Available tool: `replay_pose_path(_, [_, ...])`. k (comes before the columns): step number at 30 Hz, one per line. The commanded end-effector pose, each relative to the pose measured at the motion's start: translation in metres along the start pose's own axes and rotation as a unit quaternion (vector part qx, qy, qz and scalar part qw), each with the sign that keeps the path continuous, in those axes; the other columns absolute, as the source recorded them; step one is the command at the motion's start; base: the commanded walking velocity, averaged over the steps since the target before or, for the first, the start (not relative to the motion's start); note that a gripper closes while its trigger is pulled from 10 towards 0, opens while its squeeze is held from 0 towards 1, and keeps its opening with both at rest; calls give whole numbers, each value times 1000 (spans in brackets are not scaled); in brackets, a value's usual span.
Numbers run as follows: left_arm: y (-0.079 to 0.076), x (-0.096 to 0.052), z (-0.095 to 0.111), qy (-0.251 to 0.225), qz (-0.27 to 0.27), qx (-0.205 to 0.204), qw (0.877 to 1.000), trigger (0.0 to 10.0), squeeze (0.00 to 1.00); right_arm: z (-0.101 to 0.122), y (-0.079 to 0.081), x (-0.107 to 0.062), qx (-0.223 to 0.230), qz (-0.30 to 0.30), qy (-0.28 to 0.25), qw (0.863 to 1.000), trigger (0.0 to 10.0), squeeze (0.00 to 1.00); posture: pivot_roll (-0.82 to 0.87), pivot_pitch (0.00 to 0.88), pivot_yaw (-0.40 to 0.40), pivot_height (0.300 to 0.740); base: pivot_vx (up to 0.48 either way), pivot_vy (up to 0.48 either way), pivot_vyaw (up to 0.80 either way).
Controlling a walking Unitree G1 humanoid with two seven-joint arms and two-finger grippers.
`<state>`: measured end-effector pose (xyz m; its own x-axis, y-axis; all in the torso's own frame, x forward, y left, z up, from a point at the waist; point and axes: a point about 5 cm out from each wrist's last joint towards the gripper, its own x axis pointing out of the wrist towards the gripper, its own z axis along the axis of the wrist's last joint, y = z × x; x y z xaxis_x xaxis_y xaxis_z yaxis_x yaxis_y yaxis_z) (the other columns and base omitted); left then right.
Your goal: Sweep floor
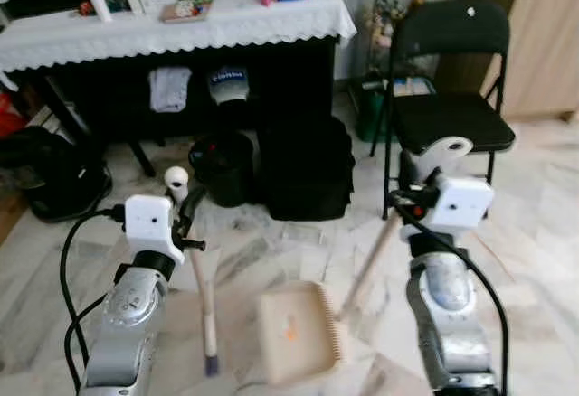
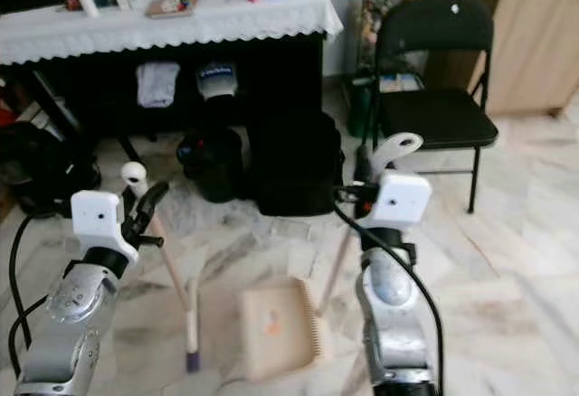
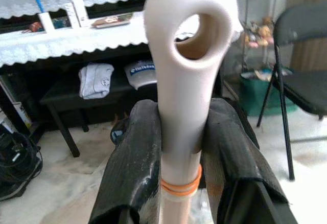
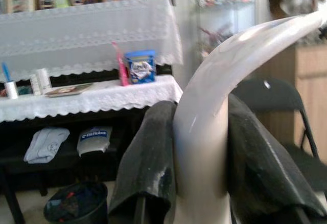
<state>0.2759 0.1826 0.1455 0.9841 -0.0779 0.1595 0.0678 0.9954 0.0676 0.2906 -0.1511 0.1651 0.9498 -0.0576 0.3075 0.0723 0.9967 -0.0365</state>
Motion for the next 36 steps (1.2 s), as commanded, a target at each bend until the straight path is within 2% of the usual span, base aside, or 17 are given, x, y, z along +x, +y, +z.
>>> replay_pose_path(1, [6, 0, 7, -16, 8, 11, 1000, 10000, 0, 10, 9, 2, 19, 11, -22, 1000, 10000, 0, -53, 43, 51, 740, 379, 0, -525])
replay_pose_path(36, [6, 0, 6, -13, 10, 9, 1000, 10000, 0, 11, 9, 3, 13, 15, -23, 1000, 10000, 0, -51, 61, 44, 740, 388, 0, -15])
